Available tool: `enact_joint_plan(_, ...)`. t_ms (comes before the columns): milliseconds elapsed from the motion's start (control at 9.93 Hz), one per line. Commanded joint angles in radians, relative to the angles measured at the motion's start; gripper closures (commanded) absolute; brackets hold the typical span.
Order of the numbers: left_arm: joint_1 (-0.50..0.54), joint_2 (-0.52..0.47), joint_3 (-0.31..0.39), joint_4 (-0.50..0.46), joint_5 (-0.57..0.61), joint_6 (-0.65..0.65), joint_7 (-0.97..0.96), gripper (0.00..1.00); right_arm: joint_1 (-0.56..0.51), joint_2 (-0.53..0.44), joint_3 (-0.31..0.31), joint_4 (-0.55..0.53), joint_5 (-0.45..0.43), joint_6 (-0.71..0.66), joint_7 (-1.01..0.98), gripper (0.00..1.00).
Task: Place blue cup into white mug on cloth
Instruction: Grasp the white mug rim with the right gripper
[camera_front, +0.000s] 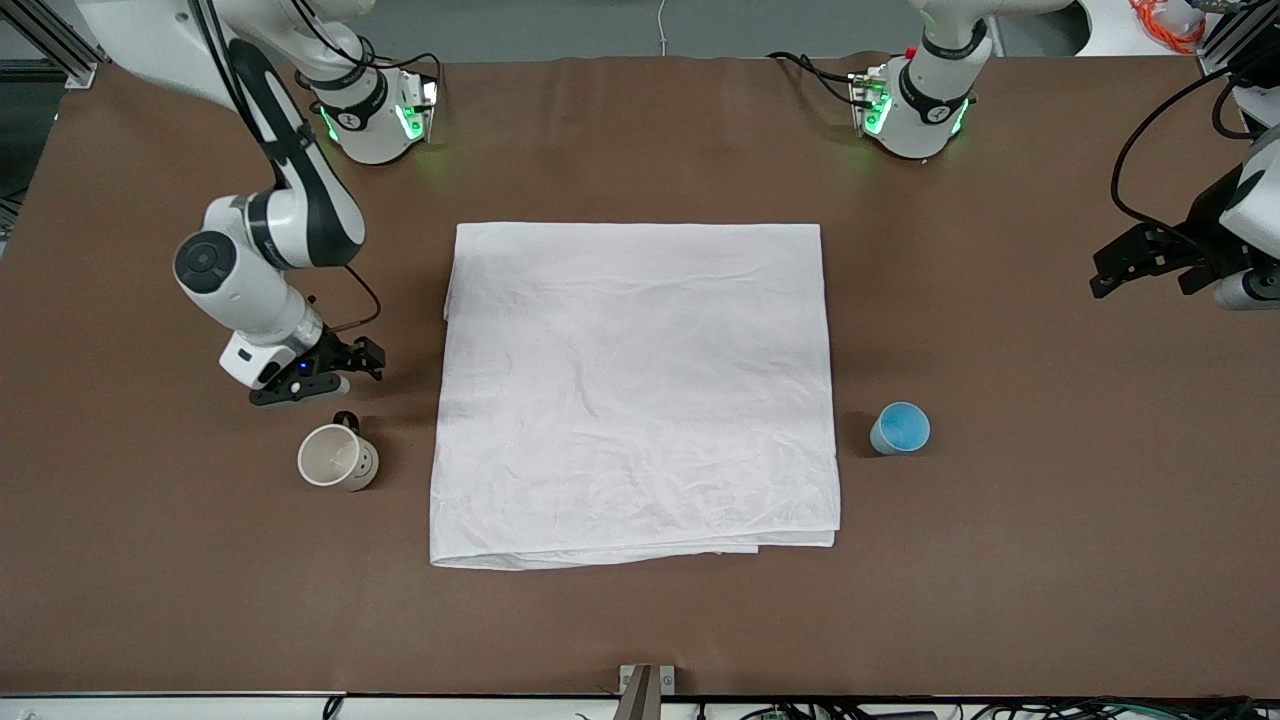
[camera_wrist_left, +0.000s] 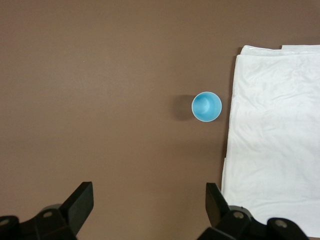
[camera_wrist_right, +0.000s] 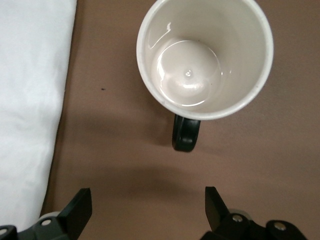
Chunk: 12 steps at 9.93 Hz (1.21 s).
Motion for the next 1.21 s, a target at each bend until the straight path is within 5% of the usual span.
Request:
enact_joint_plan(0, 0.004, -0.001, -0.002, 0.016, -0.006, -0.008, 0.014, 0.01, 0.004, 0.08, -0.005, 0.045, 0.006, 0.071, 0.028, 0.0)
enact_joint_plan(806, -0.01, 0.001, -0.004, 0.016, -0.005, -0.008, 0.015, 0.01, -0.013, 0.14, -0.018, 0.137, 0.004, 0.07, 0.066, 0.01)
enact_joint_plan(906, -0.01, 0.001, -0.004, 0.016, -0.005, -0.008, 0.015, 0.01, -0.013, 0.138, -0.02, 0.137, 0.004, 0.068, 0.074, 0.14)
enact_joint_plan(1108, -0.017, 0.008, -0.009, 0.014, -0.003, -0.008, 0.006, 0.01, -0.011, 0.138, -0.02, 0.154, 0.003, 0.059, 0.124, 0.65)
